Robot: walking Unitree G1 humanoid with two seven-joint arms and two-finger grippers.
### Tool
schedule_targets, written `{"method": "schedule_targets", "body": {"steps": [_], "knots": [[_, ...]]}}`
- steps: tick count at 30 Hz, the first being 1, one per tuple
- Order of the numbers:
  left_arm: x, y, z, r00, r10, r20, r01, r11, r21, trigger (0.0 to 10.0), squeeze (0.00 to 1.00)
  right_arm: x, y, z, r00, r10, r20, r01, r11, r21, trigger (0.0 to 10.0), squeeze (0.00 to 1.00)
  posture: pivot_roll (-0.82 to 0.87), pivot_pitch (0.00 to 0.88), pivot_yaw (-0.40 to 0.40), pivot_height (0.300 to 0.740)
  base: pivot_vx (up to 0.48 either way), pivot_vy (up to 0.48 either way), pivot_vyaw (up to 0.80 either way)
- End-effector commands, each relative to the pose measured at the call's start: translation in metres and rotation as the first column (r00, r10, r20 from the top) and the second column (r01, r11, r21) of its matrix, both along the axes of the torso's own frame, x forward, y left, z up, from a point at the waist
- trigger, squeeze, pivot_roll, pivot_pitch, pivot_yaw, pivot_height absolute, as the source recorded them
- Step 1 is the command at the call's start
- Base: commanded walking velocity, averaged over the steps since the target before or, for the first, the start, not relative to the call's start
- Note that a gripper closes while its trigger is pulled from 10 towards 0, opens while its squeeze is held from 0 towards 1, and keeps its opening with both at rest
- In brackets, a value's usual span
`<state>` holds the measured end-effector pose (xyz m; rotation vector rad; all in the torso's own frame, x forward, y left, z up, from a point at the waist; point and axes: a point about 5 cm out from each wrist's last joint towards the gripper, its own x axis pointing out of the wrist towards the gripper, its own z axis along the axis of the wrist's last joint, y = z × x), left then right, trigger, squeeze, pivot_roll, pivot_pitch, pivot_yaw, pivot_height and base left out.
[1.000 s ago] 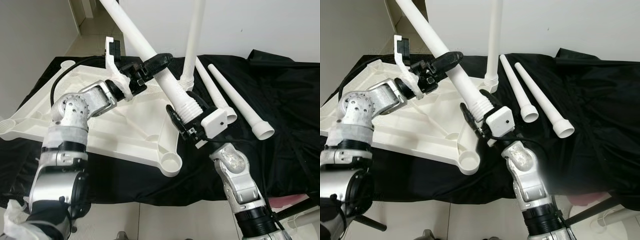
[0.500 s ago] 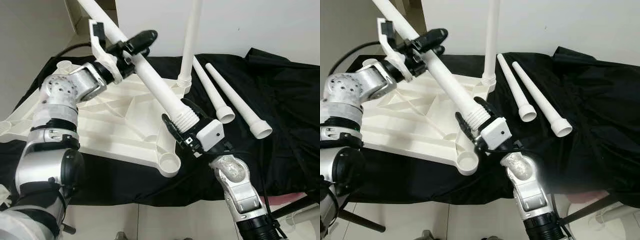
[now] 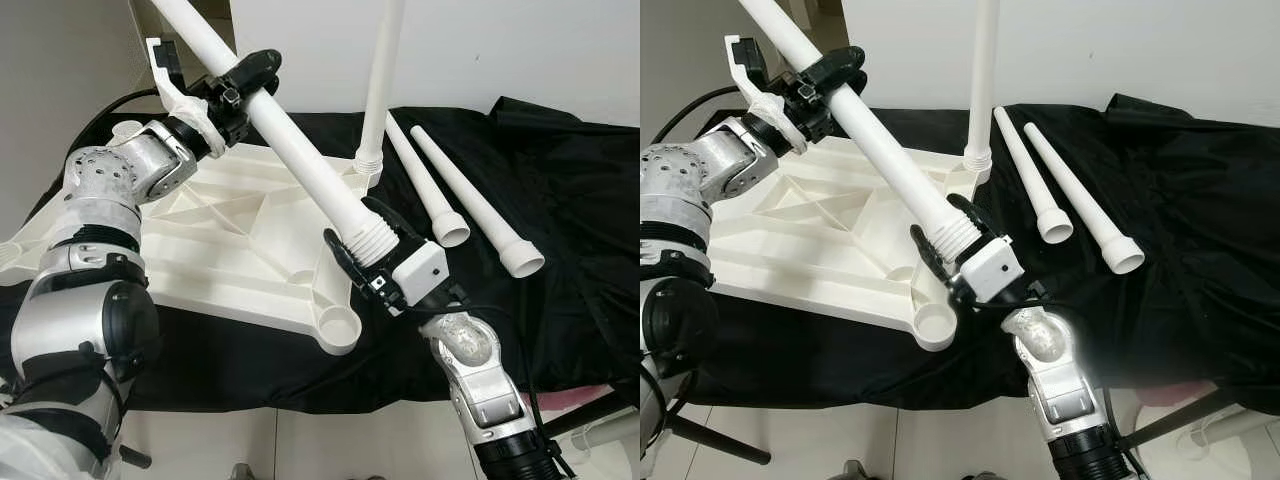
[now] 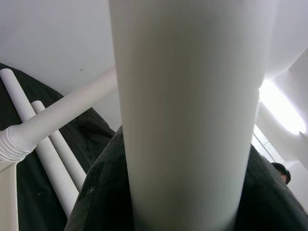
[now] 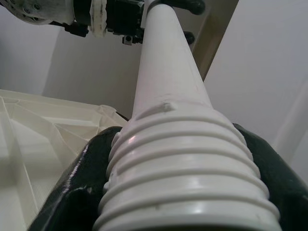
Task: Building children table
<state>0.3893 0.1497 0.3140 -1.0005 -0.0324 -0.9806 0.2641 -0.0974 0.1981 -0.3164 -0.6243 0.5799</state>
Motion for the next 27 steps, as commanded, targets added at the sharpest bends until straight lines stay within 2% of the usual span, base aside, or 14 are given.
{"method": "schedule_targets", "body": {"steps": [1,2,3,10,11,13,15,20,27], "knots": [[-0.011,0.006,0.019,0.963,-0.116,0.242,0.138,0.988,-0.073,0.0,0.0,0.0,-0.003,-0.007,0.999,-0.026,-0.019,0.026,1.0,-0.009,10.0,0.39,-0.09,0.074,0.04,0.74,0.0,0.0,0.0],[-0.01,0.006,0.018,0.966,-0.113,0.232,0.132,0.989,-0.066,4.0,0.0,0.0,-0.003,-0.008,0.999,-0.021,-0.031,0.021,1.0,0.005,10.0,1.0,-0.09,0.074,0.04,0.74,0.0,0.0,0.0],[-0.009,0.006,0.016,0.97,-0.114,0.216,0.129,0.99,-0.058,10.0,0.0,0.0,-0.004,-0.009,0.999,-0.022,-0.032,0.022,1.0,0.01,10.0,1.0,-0.09,0.076,0.041,0.74,0.0,0.0,0.0],[-0.005,0.006,0.014,0.974,-0.09,0.206,0.096,0.995,-0.02,10.0,0.0,-0.001,-0.007,-0.012,0.998,-0.046,-0.045,0.047,0.999,0.019,10.0,1.0,-0.09,0.082,0.042,0.74,0.0,0.0,0.0],[-0.004,0.006,0.015,0.973,-0.067,0.22,0.069,0.998,0.001,10.0,0.0,-0.002,-0.01,-0.015,0.996,-0.055,-0.074,0.057,0.998,0.037,10.0,0.0,-0.09,0.082,0.042,0.74,0.0,0.0,0.0],[-0.004,0.006,0.015,0.973,-0.067,0.22,0.069,0.998,0.001,10.0,0.0,-0.002,-0.01,-0.015,0.996,-0.055,-0.074,0.057,0.998,0.037,10.0,0.0,-0.09,0.082,0.042,0.74,0.0,0.0,0.0],[-0.003,0.01,0.02,0.97,-0.024,0.241,0.018,0.999,0.028,10.0,0.0,-0.004,-0.017,-0.025,0.989,-0.077,-0.127,0.083,0.995,0.05,10.0,0.0,-0.09,0.085,0.041,0.74,0.0,0.0,0.0],[-0.001,0.015,0.026,0.958,0.038,0.285,-0.057,0.997,0.06,10.0,0.0,-0.004,-0.022,-0.032,0.983,-0.104,-0.15,0.11,0.993,0.035,10.0,0.0,-0.09,0.086,0.043,0.74,0.0,0.0,0.0],[-0.002,0.005,0.029,0.928,0.056,0.367,-0.113,0.984,0.137,10.0,0.0,0.001,-0.014,-0.025,0.982,-0.106,-0.156,0.117,0.991,0.058,10.0,0.0,-0.1,0.088,0.044,0.74,0.0,0.0,0.0]]}}
